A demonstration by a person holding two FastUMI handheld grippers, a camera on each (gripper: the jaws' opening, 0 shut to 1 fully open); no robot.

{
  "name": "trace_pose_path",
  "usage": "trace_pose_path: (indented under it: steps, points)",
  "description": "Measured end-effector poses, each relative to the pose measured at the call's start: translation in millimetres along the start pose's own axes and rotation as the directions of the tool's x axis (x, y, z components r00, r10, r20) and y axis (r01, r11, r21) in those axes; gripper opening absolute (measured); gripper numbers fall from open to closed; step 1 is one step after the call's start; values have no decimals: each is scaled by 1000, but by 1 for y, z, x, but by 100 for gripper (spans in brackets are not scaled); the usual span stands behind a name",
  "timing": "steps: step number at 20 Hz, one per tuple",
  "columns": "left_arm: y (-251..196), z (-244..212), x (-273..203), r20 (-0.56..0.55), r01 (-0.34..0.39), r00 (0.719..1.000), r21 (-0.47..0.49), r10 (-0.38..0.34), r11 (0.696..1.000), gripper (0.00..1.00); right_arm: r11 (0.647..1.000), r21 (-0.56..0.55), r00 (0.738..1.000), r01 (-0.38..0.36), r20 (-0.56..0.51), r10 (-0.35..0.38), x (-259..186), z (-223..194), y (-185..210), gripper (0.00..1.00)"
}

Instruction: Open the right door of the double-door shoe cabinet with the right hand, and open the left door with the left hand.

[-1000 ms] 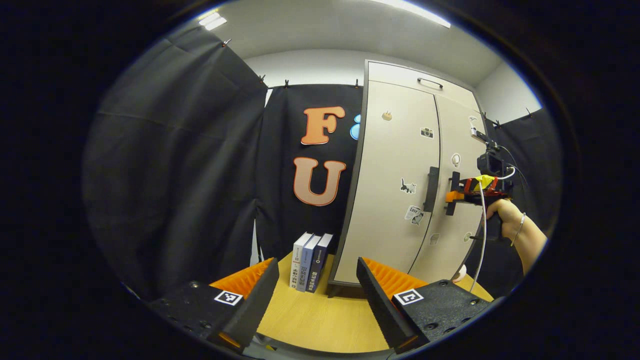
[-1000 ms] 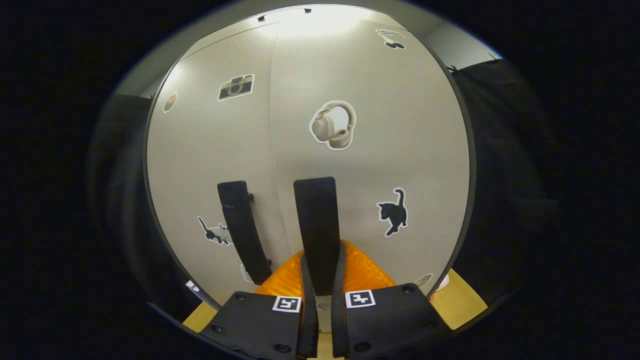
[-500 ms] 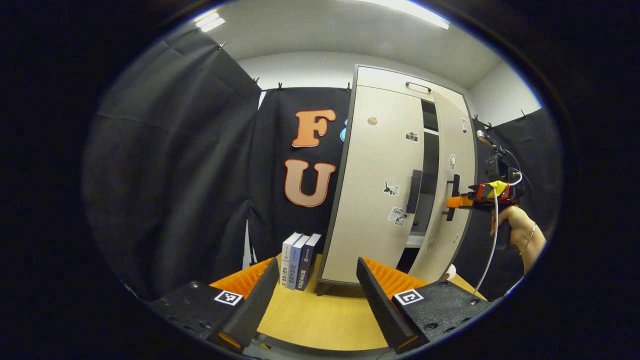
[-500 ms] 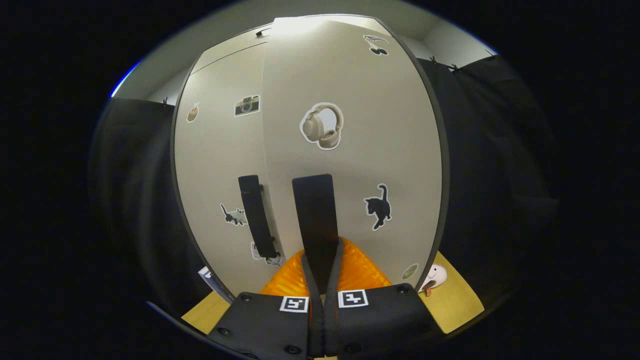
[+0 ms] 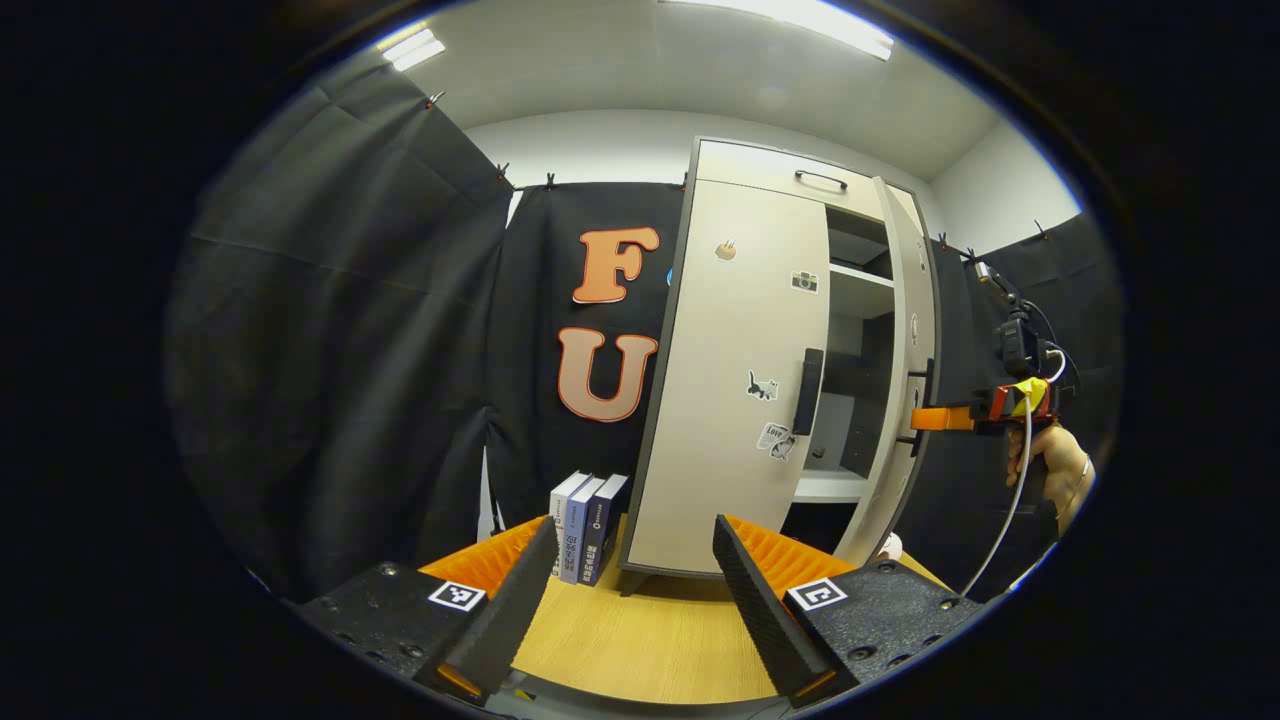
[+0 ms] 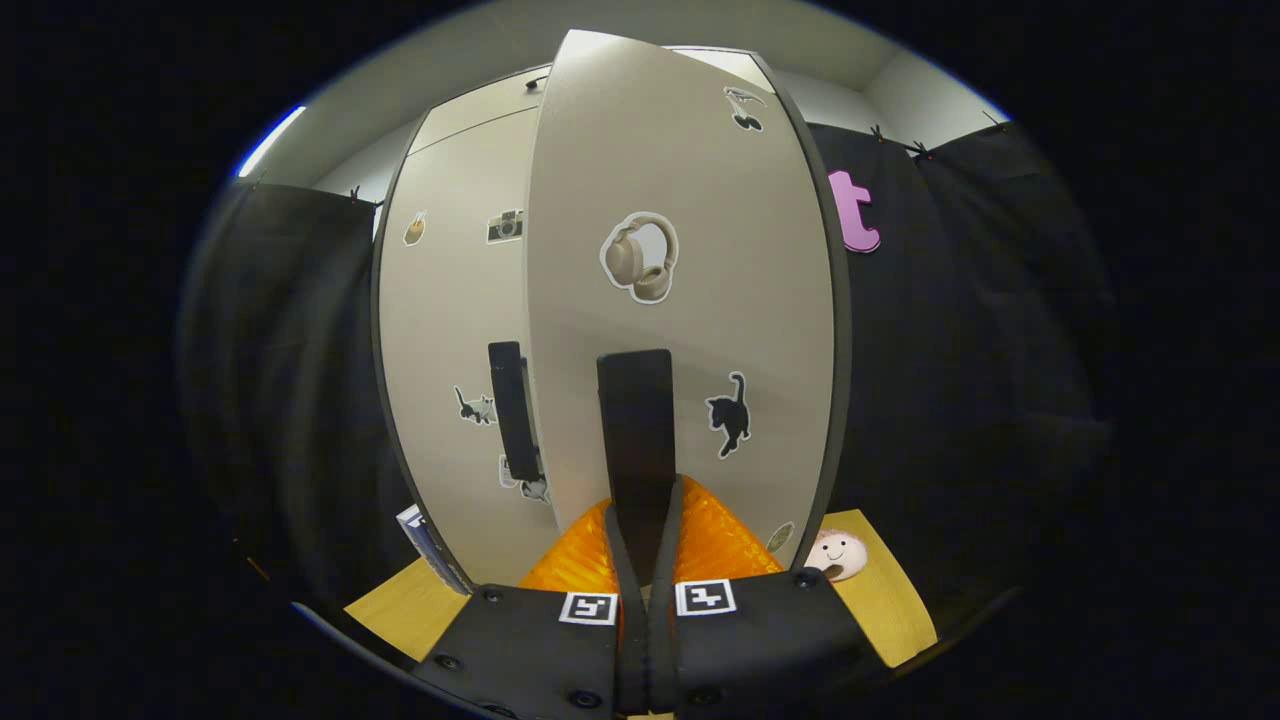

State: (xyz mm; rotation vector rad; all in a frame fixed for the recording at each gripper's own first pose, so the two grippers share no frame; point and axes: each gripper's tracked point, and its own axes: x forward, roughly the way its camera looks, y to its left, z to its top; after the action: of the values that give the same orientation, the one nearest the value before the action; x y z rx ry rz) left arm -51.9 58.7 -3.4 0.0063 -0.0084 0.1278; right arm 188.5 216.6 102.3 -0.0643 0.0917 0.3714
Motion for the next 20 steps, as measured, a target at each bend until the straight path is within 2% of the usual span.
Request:
trace_pose_path:
  steps: [7, 8, 9, 13, 20]
  points:
    - [-19, 3, 2, 9, 20, 1000, 20, -20, 1000, 95, 1000, -13, 1000, 8, 16, -8, -8, 1, -11, 8]
    - [-23, 2, 4, 7, 25, 1000, 18, -25, 1000, 97, 1000, -10, 1000, 9, 17, -9, -9, 1, -12, 8]
    - [-26, 1, 4, 4, 28, 1000, 16, -28, 999, 95, 1000, -10, 1000, 11, 18, -10, -11, 1, -14, 8]
    - [-41, -2, 9, -6, 49, 999, 25, -49, 999, 97, 998, -39, 998, 41, 39, -39, -15, 4, -27, 8]
    - [-70, 5, 14, 6, 53, 999, 23, -53, 998, 95, 1000, -18, 1000, 3, 21, -3, -22, 1, -28, 8]
